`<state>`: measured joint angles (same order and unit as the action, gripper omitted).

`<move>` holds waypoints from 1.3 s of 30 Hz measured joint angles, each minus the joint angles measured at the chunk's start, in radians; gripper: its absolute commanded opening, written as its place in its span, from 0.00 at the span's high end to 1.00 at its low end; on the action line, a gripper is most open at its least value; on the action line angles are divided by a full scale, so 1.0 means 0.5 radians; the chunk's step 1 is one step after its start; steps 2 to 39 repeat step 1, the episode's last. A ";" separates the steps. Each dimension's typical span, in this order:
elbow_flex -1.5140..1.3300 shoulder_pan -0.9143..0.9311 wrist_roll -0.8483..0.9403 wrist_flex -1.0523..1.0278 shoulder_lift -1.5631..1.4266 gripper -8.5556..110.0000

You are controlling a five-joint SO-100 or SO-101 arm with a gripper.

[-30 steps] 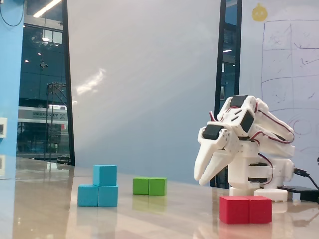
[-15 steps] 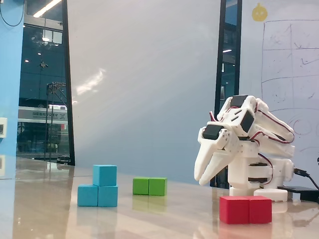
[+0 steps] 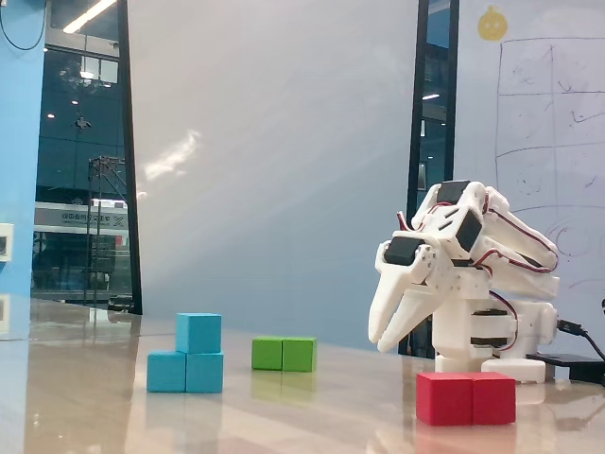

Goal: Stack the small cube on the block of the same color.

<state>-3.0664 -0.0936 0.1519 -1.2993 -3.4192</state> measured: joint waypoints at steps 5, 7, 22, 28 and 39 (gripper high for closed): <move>0.000 0.000 0.000 0.000 0.000 0.89; 0.000 0.000 0.000 0.000 0.000 0.89; 0.000 0.000 0.000 0.000 0.000 0.89; 0.000 0.000 0.000 0.000 0.000 0.89; 0.000 0.000 0.000 0.000 0.000 0.89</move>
